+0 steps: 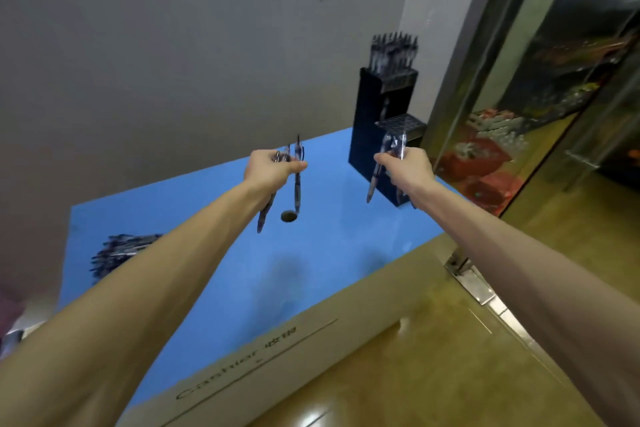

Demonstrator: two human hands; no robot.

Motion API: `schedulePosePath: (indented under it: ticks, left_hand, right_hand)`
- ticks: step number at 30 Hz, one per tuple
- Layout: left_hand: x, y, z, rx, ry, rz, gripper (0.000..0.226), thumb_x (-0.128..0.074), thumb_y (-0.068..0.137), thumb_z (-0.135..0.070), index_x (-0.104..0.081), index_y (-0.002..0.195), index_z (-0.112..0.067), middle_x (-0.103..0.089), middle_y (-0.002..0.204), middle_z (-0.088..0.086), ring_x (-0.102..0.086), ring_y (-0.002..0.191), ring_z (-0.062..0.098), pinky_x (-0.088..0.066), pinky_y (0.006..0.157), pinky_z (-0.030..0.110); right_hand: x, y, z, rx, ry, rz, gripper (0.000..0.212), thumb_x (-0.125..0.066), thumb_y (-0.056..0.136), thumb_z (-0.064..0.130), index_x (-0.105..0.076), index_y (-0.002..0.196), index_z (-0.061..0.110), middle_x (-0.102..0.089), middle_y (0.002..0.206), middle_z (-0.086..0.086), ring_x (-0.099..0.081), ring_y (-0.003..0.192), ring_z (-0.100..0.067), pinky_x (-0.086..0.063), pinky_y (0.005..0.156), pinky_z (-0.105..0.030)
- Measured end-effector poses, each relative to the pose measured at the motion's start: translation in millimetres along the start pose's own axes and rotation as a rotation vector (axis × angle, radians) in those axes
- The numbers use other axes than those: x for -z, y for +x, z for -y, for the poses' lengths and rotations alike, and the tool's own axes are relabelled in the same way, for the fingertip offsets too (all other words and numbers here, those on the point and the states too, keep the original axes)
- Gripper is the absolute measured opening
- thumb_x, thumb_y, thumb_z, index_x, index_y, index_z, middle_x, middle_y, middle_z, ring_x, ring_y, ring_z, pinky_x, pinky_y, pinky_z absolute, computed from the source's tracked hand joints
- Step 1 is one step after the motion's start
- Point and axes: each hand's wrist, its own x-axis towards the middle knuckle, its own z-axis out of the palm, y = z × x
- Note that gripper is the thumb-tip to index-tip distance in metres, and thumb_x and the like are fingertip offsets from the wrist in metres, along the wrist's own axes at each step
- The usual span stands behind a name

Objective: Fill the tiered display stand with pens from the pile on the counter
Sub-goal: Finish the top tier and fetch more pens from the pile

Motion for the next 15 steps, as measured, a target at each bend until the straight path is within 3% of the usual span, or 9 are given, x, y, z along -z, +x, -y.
schedulePosePath:
  ticks: [4,9,13,15]
  left_hand:
    - [-54,-3,-36,-0.056,0.042,-0.014,0.031,-0.09,0.075,-0.033,-0.076,0.086,-0.007,-0.059,0.073,0.004,-0.053,0.072,0.019,-0.049,0.074,0.038]
    - [-142,1,-80,-0.106,0.094,-0.08,0.029,-0.089,0.076,-0.032,-0.072,0.075,-0.009,-0.05,0.062,0.002,-0.044,0.064,0.02,-0.039,0.064,0.036]
    - [-211,13,-122,-0.149,0.137,-0.155,0.026,-0.088,0.079,-0.03,-0.071,0.075,-0.011,-0.058,0.062,-0.001,-0.05,0.061,0.02,-0.043,0.061,0.032]
    - [-240,21,-146,-0.151,0.154,-0.202,0.023,-0.087,0.08,-0.025,-0.068,0.073,-0.013,-0.066,0.069,0.0,-0.061,0.069,0.021,-0.052,0.066,0.035]
  right_hand:
    - [74,19,-15,0.013,0.007,-0.108,0.041,-0.065,0.095,0.046,-0.064,0.072,0.012,-0.064,0.067,-0.003,-0.055,0.058,-0.021,-0.042,0.054,-0.03]
    - [170,61,-49,0.074,-0.06,-0.127,0.039,-0.07,0.092,0.042,-0.056,0.065,0.016,-0.05,0.057,0.0,-0.047,0.057,-0.019,-0.034,0.053,-0.031]
    - [243,116,-60,0.141,-0.066,-0.072,0.03,-0.075,0.09,0.038,-0.063,0.07,0.019,-0.056,0.063,0.002,-0.054,0.061,-0.018,-0.039,0.055,-0.029]
    - [271,142,-60,0.172,-0.032,-0.021,0.021,-0.076,0.09,0.033,-0.068,0.078,0.018,-0.059,0.068,0.004,-0.056,0.064,-0.014,-0.04,0.056,-0.027]
